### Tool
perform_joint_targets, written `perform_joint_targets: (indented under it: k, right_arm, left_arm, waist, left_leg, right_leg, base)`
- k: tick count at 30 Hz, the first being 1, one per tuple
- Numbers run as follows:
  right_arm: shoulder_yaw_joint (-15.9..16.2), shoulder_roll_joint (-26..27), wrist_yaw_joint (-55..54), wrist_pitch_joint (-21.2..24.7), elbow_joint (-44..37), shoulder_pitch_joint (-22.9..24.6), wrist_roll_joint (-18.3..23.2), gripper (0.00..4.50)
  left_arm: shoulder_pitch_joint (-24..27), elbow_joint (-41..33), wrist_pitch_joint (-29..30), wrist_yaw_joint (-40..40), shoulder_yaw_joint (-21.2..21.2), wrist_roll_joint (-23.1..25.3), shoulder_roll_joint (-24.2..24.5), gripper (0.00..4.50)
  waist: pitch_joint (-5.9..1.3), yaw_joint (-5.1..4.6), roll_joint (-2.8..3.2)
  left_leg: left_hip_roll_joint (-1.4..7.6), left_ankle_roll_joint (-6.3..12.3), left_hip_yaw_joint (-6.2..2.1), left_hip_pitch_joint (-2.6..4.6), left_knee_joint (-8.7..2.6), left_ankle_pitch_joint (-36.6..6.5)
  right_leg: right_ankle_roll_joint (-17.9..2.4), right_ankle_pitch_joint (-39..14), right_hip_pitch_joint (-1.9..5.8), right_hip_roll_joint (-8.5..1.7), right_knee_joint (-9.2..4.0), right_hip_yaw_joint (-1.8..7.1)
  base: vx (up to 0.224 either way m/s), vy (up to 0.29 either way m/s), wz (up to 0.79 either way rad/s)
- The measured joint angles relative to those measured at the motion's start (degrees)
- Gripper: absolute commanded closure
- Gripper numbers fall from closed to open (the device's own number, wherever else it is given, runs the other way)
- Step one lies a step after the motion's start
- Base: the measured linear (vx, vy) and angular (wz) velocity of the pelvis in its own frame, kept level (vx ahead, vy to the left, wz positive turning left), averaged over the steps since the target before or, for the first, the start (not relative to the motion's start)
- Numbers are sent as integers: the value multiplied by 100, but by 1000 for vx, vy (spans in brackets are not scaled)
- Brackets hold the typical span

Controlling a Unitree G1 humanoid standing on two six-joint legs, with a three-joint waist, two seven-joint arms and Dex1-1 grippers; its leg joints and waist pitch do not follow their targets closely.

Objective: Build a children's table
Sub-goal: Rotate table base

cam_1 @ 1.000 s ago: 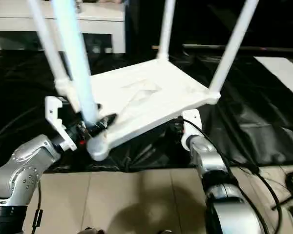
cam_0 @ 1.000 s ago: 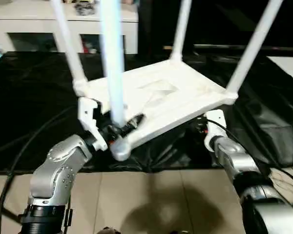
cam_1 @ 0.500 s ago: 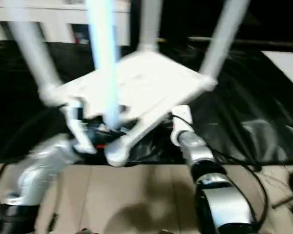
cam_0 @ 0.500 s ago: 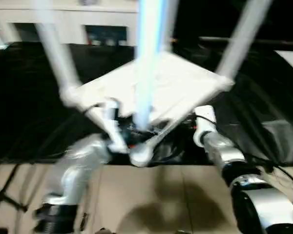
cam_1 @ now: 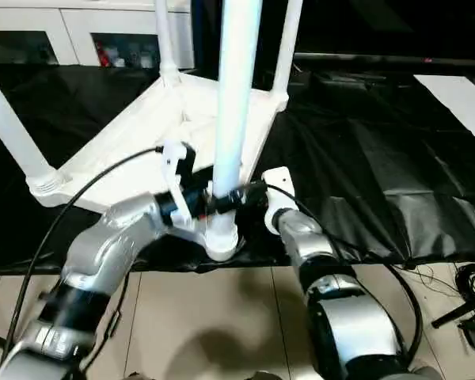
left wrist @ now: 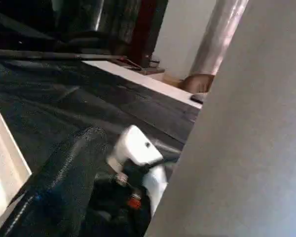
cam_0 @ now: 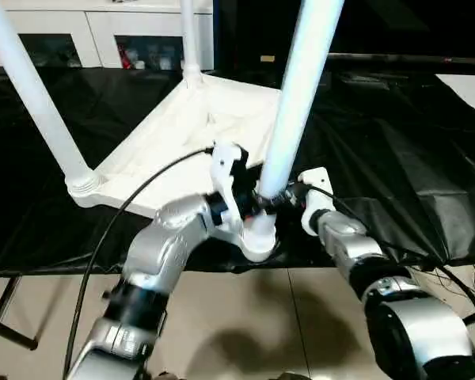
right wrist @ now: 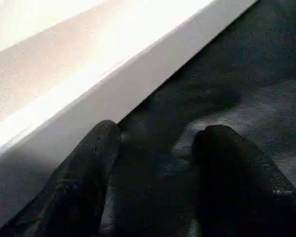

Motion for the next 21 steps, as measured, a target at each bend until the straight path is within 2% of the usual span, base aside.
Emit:
perform_joint_targets:
  k: [4, 9, 16, 21]
  right_arm:
    - [-1, 20, 404, -168, -125, 180, 49, 138]
    - [-24, 4, 354, -269, -207, 243, 74, 138]
    - [-147, -217, 675, -394, -1258, 834, 302, 138]
    - [-187, -284, 751, -342, -2080, 1378, 441, 138]
  left_arm:
    - [-395, 635, -405, 94, 172, 124, -167, 5]
    - [-765, 1182, -946, 330, 272, 254, -330, 5]
    - [-1339, 2325, -1848, 1185, 406, 757, -482, 5]
    - [-1375, 2624, -2208, 1469, 376, 1065, -466, 5]
  waist:
    - [2, 3, 4]
    - [6, 25, 15]
    - [6, 74, 49]
    - [1, 71, 65]
  left_leg:
    - [2, -1, -1, 8, 0, 1]
    - [3, 0, -2, 8, 2, 2]
    - [-1, 10, -4, 7, 3, 9]
    - [-2, 9, -6, 1, 0, 8]
  right_leg:
    - [-11, 19, 0, 0, -1, -3]
    - [-19, 32, 4, -3, -1, 0]
    - [-14, 43, 8, -7, -4, -1]
    - [-14, 42, 12, -4, -5, -3]
  base:
    - [0, 0, 0]
    - [0, 0, 0]
    - [0, 0, 0]
    - [0, 0, 0]
